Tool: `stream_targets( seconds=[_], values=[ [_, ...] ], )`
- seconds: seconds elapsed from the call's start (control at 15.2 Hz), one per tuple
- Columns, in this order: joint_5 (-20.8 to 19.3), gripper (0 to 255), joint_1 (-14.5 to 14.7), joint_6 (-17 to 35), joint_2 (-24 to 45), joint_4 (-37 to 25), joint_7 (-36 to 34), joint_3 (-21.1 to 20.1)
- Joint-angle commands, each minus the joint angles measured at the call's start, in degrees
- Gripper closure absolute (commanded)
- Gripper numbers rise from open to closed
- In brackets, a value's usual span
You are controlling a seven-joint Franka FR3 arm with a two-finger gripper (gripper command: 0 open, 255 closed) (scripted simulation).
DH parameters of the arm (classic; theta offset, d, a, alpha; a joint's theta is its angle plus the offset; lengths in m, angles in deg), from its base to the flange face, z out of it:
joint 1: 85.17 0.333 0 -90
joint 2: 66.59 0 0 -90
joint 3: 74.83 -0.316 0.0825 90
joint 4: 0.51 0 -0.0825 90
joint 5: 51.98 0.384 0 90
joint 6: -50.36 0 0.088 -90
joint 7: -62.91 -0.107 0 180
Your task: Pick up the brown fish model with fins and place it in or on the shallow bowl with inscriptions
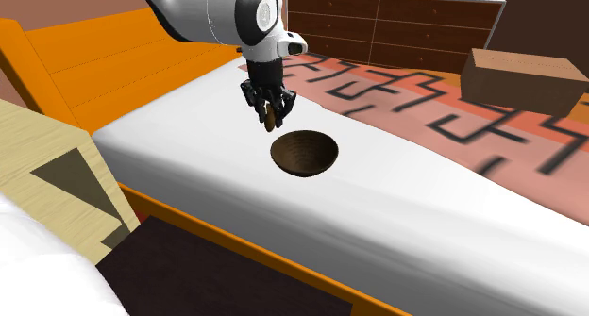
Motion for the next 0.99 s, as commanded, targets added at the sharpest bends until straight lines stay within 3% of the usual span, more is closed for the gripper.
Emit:
stream_targets(
  seconds=[0.0,0.33,0.92],
  values=[
    [0.4,255,-1.4,0.0,-0.3,0.3,3.4,1.6],
    [1.3,255,-5.3,0.0,0.0,0.2,12.2,5.8],
    [1.1,255,-5.2,7.2,5.5,1.9,12.2,5.8]
  ],
)
